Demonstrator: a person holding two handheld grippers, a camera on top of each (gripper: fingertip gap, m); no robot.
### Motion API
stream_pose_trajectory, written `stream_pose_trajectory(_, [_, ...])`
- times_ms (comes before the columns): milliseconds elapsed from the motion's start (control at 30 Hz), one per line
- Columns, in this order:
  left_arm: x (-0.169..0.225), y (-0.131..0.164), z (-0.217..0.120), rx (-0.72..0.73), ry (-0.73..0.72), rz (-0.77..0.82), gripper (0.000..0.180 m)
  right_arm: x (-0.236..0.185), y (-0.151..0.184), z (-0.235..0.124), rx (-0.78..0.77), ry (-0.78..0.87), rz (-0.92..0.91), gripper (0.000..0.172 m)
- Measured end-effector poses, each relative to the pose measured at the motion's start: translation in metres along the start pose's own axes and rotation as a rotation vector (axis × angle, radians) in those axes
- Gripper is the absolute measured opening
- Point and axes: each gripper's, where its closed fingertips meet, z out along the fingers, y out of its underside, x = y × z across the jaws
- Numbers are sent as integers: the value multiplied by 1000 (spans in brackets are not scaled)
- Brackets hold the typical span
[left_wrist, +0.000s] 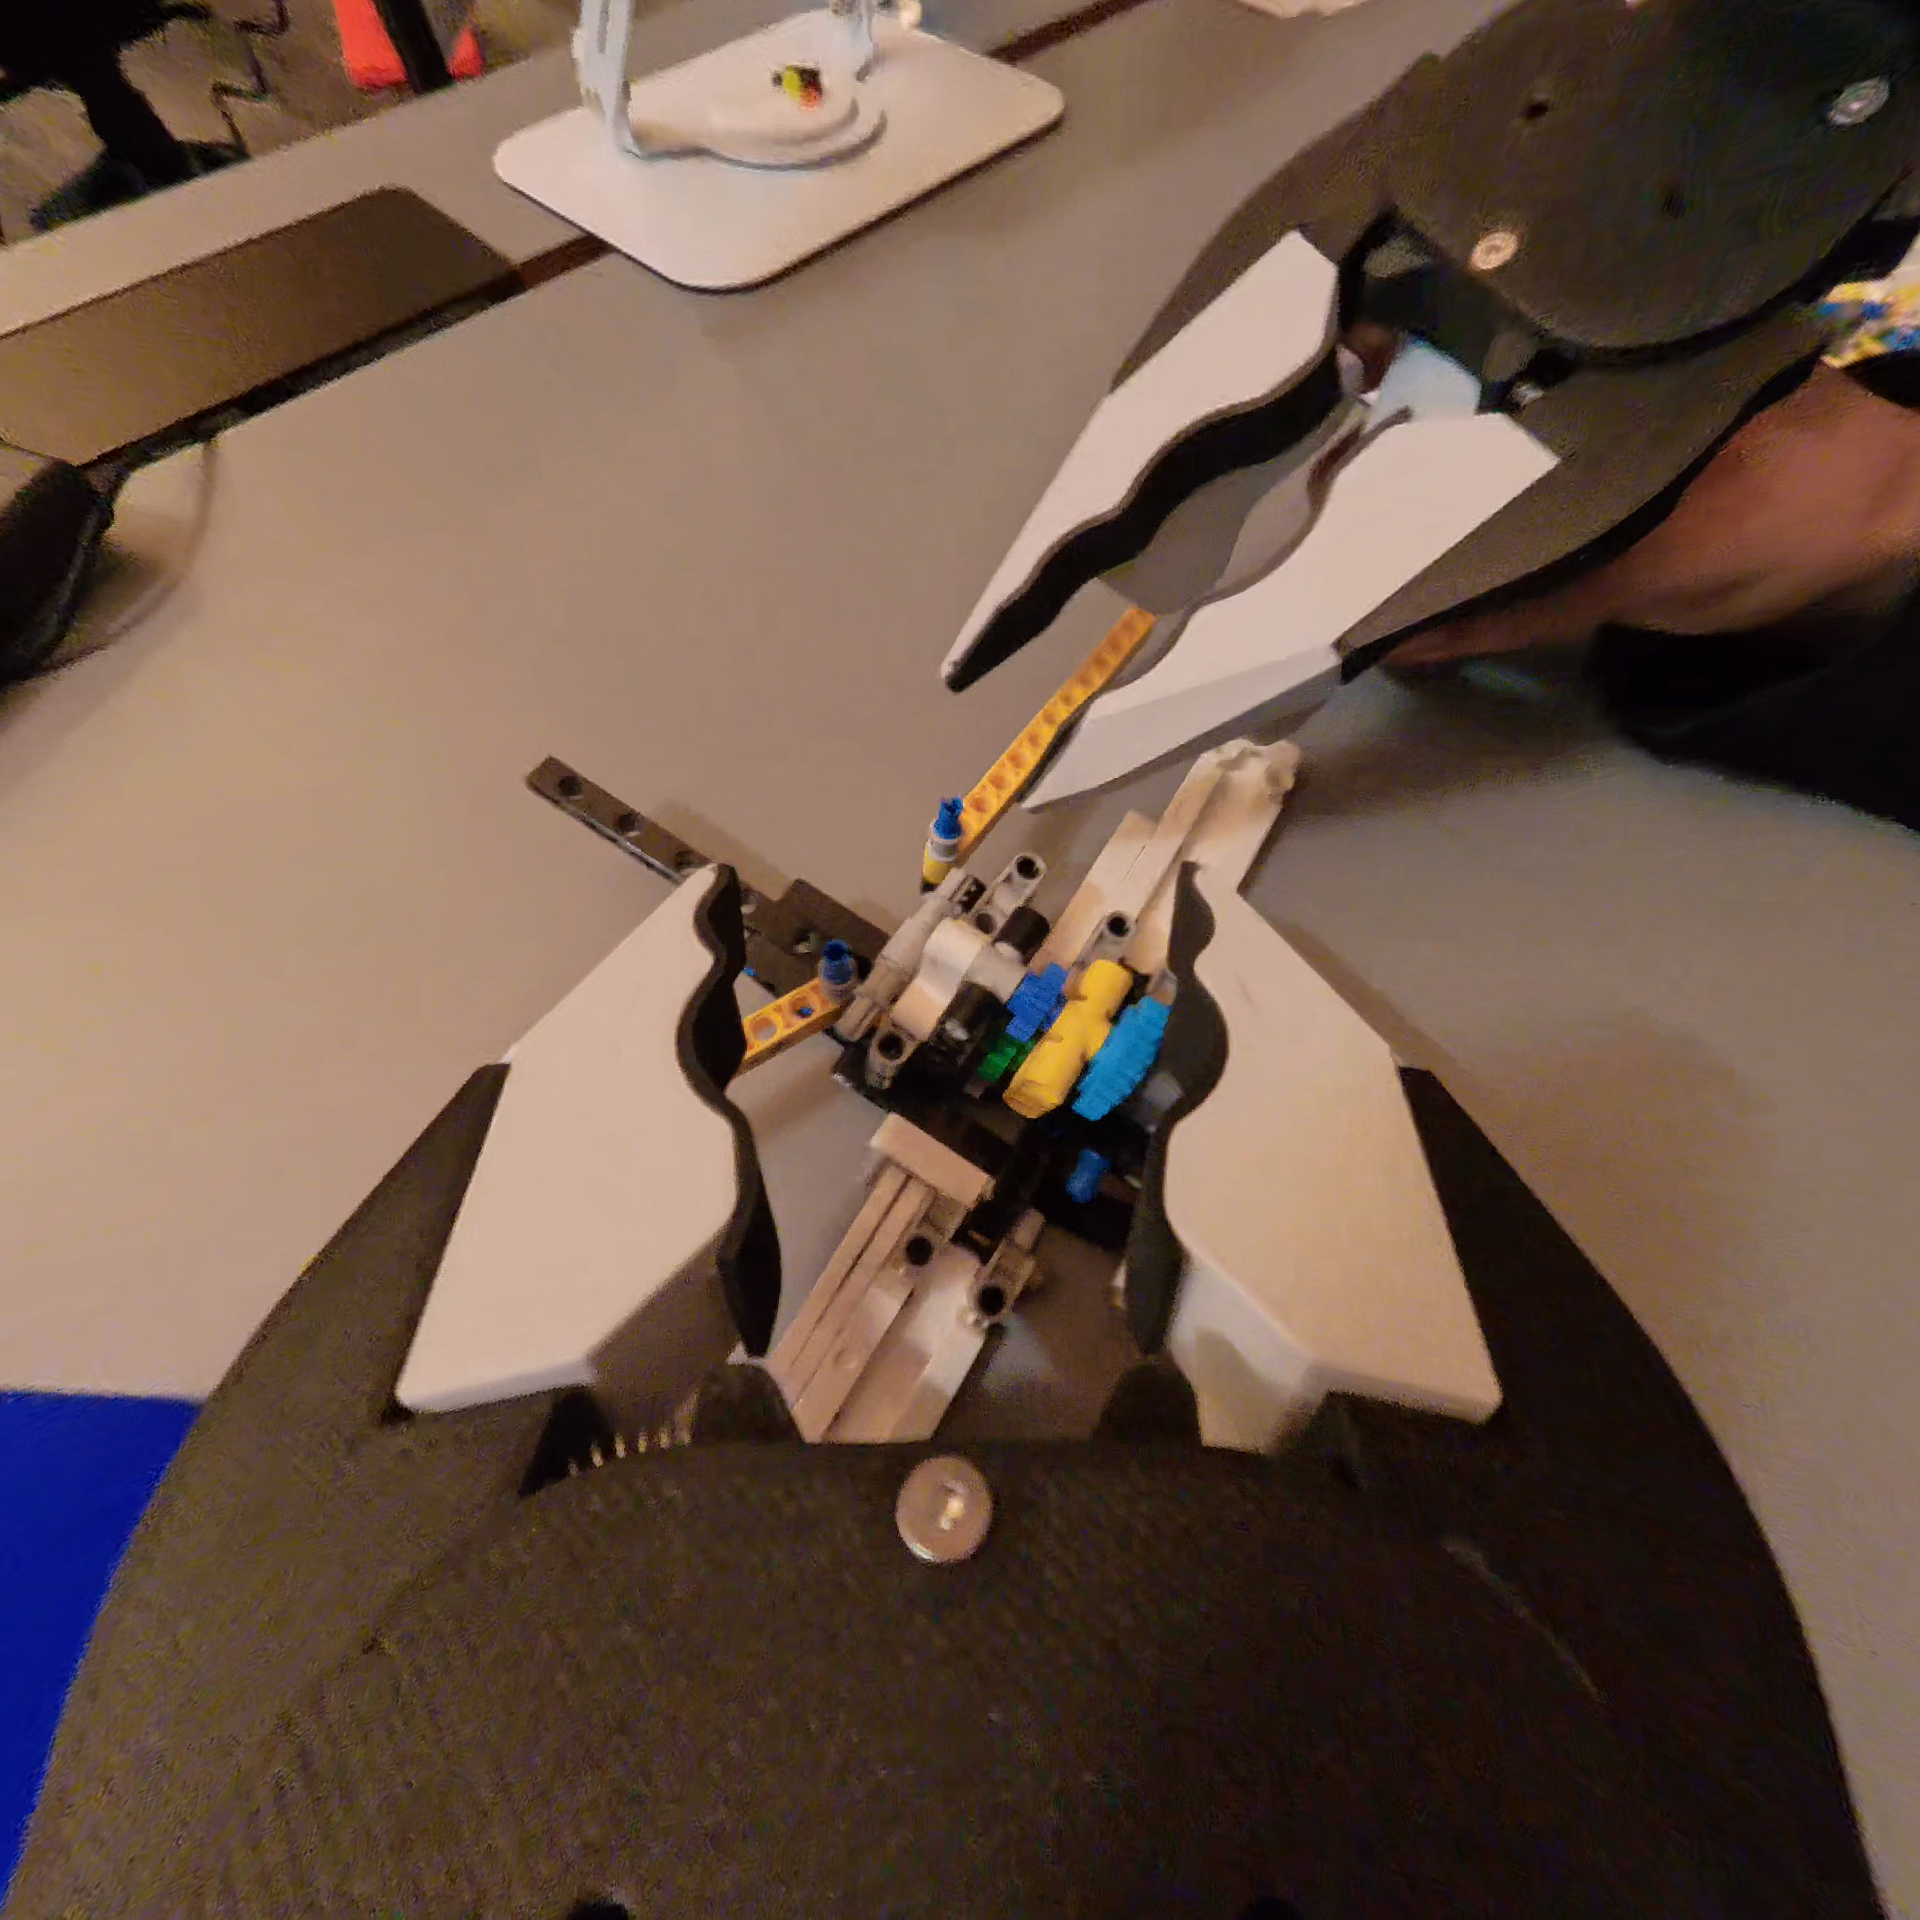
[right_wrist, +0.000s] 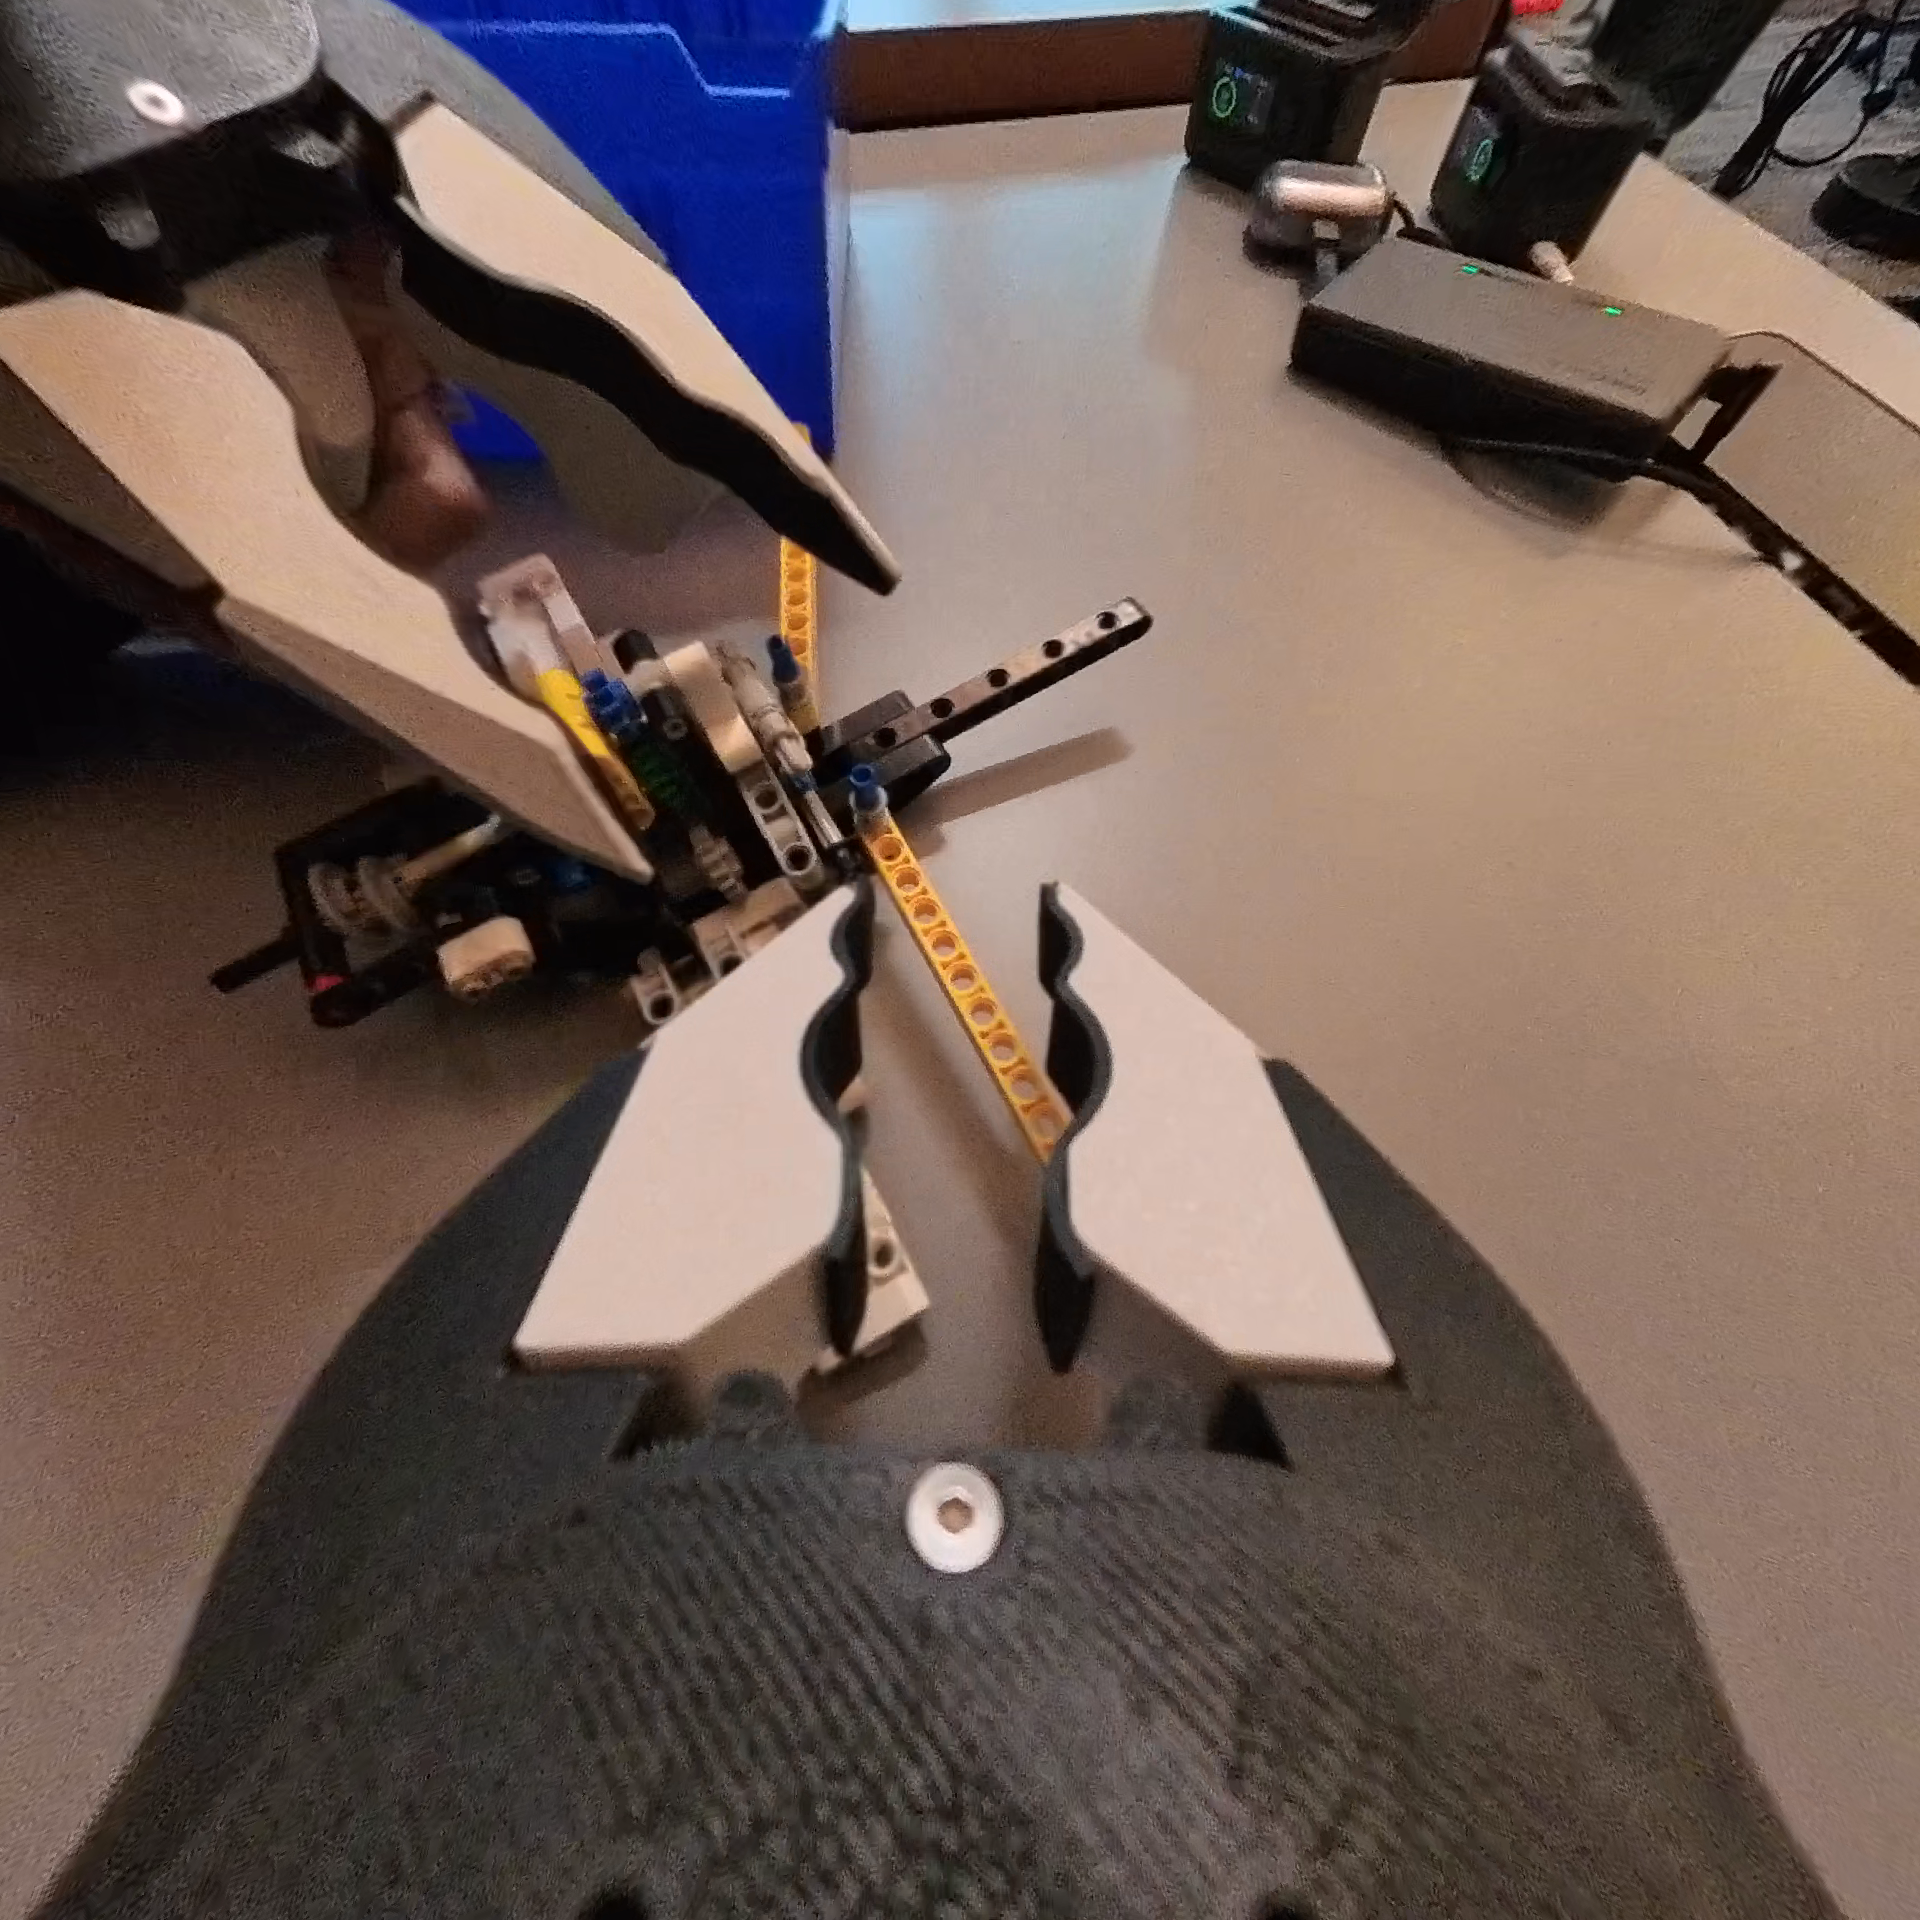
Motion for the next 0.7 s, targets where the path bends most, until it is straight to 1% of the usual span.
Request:
stream_pose_trajectory(67, [8,-2,2,12,45,-12,71,-1,3,5,-34,7,-40,30])
stream_pose_trajectory(200, [15,0,1,6,104,-31,45,-10,13,17,-116,-35,-74,28])
stream_pose_trajectory(333, [16,2,1,-15,93,-17,43,-10,8,17,-105,-3,-112,12])
stream_pose_trajectory(400, [15,3,2,-28,80,-25,41,-11,7,15,-107,-9,-100,11])
stream_pose_trajectory(533, [14,2,3,-37,72,-75,39,-11,7,14,-114,-33,-11,10])
stream_pose_trajectory(633, [13,2,4,-45,44,-63,35,-13,5,12,-99,-59,64,9])
stream_pose_trajectory(700, [8,2,4,-51,-8,-34,29,-12,3,10,-81,-85,129,9])
